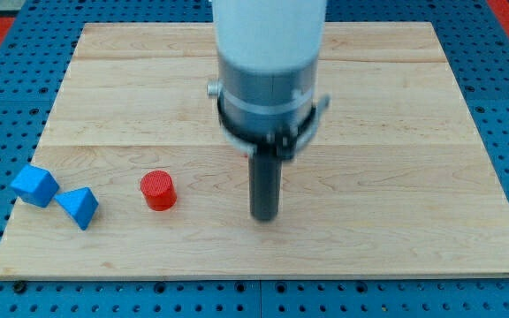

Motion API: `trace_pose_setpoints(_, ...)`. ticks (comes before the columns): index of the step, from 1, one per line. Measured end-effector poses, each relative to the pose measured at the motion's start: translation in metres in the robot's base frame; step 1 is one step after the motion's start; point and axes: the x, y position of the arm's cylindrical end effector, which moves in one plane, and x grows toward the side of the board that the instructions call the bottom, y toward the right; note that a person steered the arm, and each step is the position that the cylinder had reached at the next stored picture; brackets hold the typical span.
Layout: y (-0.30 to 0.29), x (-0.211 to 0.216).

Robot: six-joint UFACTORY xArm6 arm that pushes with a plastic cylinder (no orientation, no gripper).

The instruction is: Place the red circle below the red star to form a vertical line

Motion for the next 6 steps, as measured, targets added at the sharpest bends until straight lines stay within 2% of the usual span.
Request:
trace_pose_setpoints(1, -0.102, 0.022)
trace_pose_setpoints(2, -0.153, -0.025)
trace_pose_setpoints(3, -0.14, -0.074)
trace_pose_setpoints(4, -0.093, -0.068)
trace_pose_setpoints(5, -0.121, -0.042)
trace_pose_setpoints(6, -0.076, -0.038)
